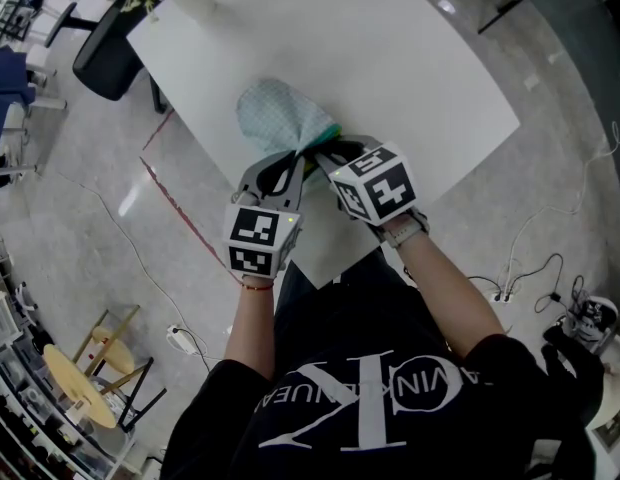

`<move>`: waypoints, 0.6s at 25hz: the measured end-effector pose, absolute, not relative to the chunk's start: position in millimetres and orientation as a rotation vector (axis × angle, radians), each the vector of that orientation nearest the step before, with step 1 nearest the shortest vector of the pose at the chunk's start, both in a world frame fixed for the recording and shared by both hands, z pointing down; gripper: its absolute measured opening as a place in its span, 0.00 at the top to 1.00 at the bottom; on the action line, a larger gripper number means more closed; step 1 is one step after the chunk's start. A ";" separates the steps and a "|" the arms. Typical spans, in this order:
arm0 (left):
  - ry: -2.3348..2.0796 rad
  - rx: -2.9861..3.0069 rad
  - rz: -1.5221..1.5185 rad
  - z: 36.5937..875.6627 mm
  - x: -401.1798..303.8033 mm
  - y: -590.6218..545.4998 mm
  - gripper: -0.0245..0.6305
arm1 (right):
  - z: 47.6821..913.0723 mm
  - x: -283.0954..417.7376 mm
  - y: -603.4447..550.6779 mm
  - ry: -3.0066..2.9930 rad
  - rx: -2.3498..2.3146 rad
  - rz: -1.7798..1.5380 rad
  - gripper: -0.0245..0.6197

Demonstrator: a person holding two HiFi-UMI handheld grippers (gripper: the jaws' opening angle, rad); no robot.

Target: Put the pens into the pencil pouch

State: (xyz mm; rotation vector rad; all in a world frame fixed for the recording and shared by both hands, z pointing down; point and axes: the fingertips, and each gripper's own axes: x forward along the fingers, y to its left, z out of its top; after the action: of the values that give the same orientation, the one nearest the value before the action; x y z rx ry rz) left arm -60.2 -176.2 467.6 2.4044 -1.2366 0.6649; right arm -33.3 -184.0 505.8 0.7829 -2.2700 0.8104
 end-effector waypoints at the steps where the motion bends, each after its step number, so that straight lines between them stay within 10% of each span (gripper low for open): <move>1: -1.234 2.407 0.658 466.7 -59.6 -176.1 0.93 | 505.4 -33.0 -184.2 -2.273 0.791 0.807 0.83; 15: -1.224 2.402 0.608 466.0 -61.7 -175.2 0.93 | 511.8 -35.8 -179.5 -2.323 0.802 0.713 0.78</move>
State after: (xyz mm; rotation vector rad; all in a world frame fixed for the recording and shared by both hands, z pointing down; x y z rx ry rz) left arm -61.7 -175.2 466.0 2.4023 -1.2242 0.6078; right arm -35.8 -179.5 511.8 0.8024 -2.3233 0.7133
